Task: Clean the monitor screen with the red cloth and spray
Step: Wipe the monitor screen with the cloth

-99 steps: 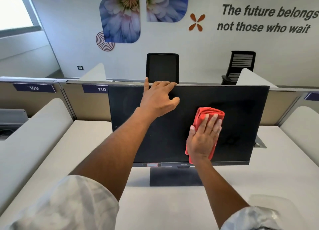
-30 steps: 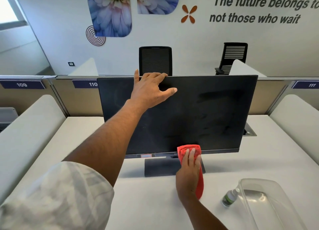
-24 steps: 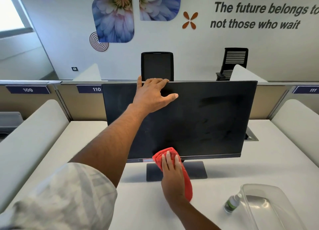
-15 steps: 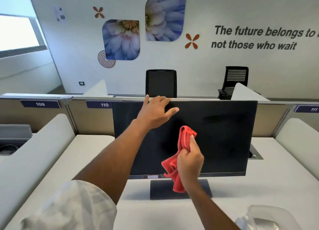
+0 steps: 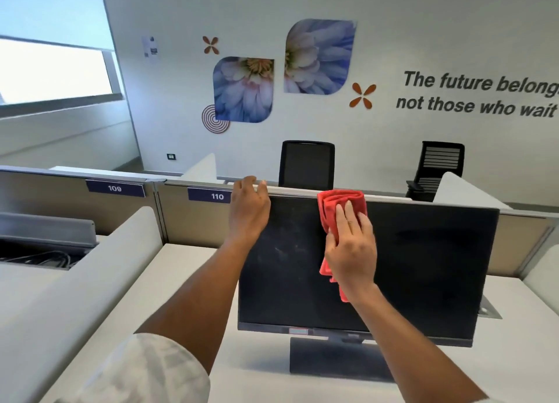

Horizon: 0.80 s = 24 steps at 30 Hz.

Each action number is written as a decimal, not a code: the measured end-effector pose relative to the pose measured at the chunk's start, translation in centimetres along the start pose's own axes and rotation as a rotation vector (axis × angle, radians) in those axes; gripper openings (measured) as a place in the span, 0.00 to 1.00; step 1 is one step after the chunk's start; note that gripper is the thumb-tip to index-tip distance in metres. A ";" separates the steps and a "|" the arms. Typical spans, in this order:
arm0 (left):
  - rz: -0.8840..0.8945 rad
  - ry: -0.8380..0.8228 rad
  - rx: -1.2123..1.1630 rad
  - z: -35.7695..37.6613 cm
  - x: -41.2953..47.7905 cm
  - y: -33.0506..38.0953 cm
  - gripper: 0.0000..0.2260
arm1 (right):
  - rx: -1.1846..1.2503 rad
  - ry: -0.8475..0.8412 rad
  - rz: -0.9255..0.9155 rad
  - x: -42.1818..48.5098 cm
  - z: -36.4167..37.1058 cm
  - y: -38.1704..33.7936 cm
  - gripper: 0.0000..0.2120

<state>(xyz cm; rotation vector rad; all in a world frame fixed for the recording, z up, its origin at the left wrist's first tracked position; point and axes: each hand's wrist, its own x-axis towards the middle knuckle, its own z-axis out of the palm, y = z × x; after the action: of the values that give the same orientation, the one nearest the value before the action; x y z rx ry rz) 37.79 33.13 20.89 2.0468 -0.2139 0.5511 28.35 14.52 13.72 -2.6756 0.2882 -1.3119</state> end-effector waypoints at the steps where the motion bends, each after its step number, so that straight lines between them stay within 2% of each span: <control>1: -0.044 0.032 -0.042 -0.1 0.2 -0.1 0.16 | -0.061 0.001 0.001 0.2 0.3 0.6 0.27; 3: -0.141 0.063 -0.105 -0.4 0.7 -0.9 0.17 | -0.154 0.001 0.025 0.6 0.7 1.8 0.27; 7: -0.331 -0.040 -0.267 -0.3 0.9 -2.3 0.22 | -0.143 -0.028 0.036 0.9 2.2 3.2 0.36; 10: -0.410 -0.019 -0.467 0.3 0.8 -2.8 0.16 | -0.068 -0.003 0.073 0.7 3.6 1.6 0.35; 14: -0.440 0.008 -0.569 0.8 1.0 -2.8 0.15 | -0.005 0.000 0.121 0.7 5.2 -3.3 0.33; 16: -0.439 0.012 -0.586 0.8 1.3 -2.7 0.14 | 0.001 -0.013 0.061 0.4 6.1 -6.3 0.32; 21: -0.398 -0.085 -0.561 0.5 1.4 -4.4 0.18 | -0.070 -0.068 -0.343 -1.2 8.4 -12.4 0.33; 24: -0.396 -0.151 -0.562 -0.1 1.6 -5.3 0.18 | -0.115 -0.066 -0.373 -1.2 8.6 -12.5 0.34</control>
<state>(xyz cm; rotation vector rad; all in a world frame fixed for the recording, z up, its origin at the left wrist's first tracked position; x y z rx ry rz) 41.07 36.08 17.57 1.5224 -0.0391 0.0713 35.76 27.32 10.25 -2.9668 -0.1583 -1.3277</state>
